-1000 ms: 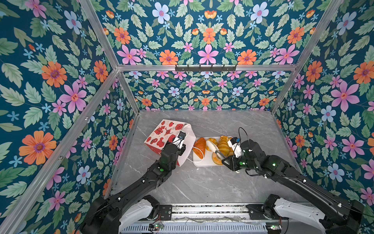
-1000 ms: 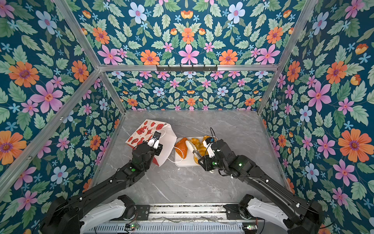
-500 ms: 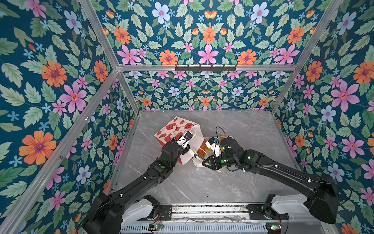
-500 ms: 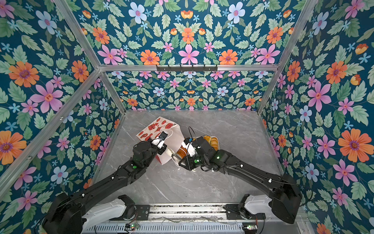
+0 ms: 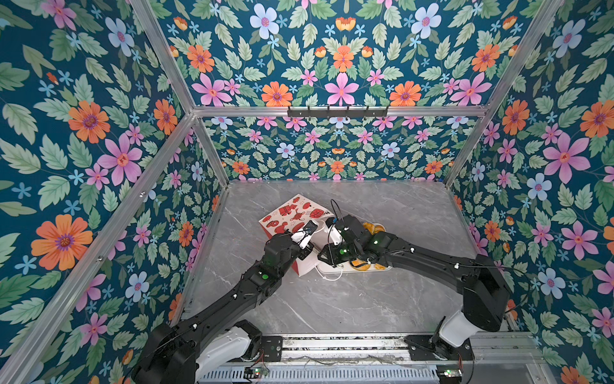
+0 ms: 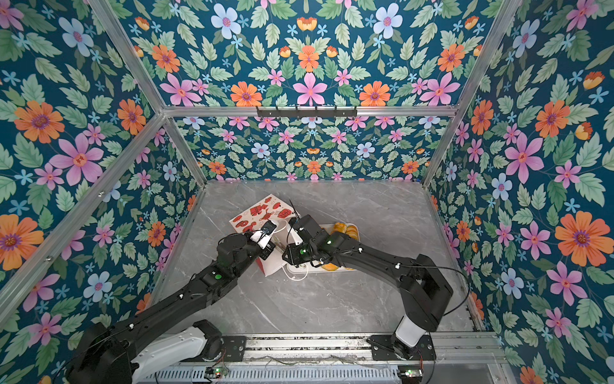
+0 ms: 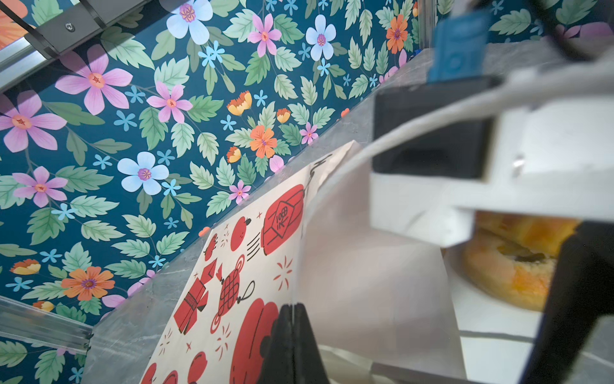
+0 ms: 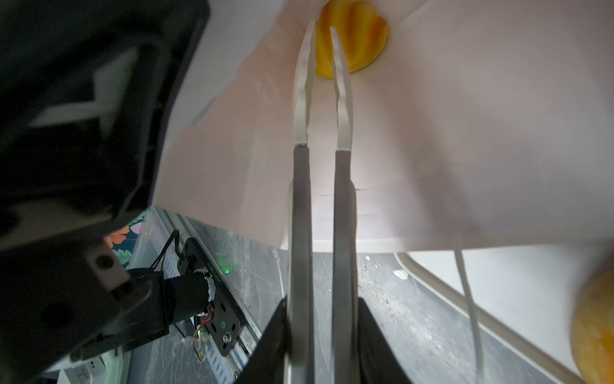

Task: Take the fake bread out of the paper bag
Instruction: 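Move the tongs back toward the bag opening held by the left gripper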

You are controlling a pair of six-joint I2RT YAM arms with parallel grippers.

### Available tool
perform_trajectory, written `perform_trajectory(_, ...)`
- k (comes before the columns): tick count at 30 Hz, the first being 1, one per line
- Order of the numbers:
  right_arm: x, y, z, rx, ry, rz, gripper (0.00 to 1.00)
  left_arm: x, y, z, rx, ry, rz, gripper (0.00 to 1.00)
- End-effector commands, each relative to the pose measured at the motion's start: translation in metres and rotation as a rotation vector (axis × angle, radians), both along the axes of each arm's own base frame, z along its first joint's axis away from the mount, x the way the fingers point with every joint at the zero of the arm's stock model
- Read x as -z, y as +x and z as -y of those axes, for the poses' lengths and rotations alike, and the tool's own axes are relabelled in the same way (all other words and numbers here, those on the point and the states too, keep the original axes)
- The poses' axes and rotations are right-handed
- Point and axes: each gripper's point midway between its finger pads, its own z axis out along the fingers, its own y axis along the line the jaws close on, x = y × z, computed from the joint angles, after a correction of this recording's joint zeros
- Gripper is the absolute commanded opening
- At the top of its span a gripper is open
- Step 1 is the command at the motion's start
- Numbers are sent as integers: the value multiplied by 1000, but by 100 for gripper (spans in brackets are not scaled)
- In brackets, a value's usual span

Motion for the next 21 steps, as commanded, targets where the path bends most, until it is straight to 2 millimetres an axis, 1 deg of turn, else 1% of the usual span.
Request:
perform_trajectory(1,12,7,-7,20,-23,-25,33,-1,-2,3,14,-26,-4,0)
perform_trajectory(4,17,13,-13,35,-24,-36,36,0,-3,3,17,-31,-7,0)
perform_trajectory(7,21,18,-13,52,-32,-34,39,1,-2,2,13,-29,-4,0)
perform_trajectory(13,27,22,-17,68,-32,-31,41,1,-2,3,14,-46,4,0)
perform_trajectory(18,27,22,-25,64,18,-53,40,-3,-1,1,-4,-81,23,0)
perform_trajectory(21,24,21,-24,80,43,-54,40,-8,2,-2,-26,-101,38,0)
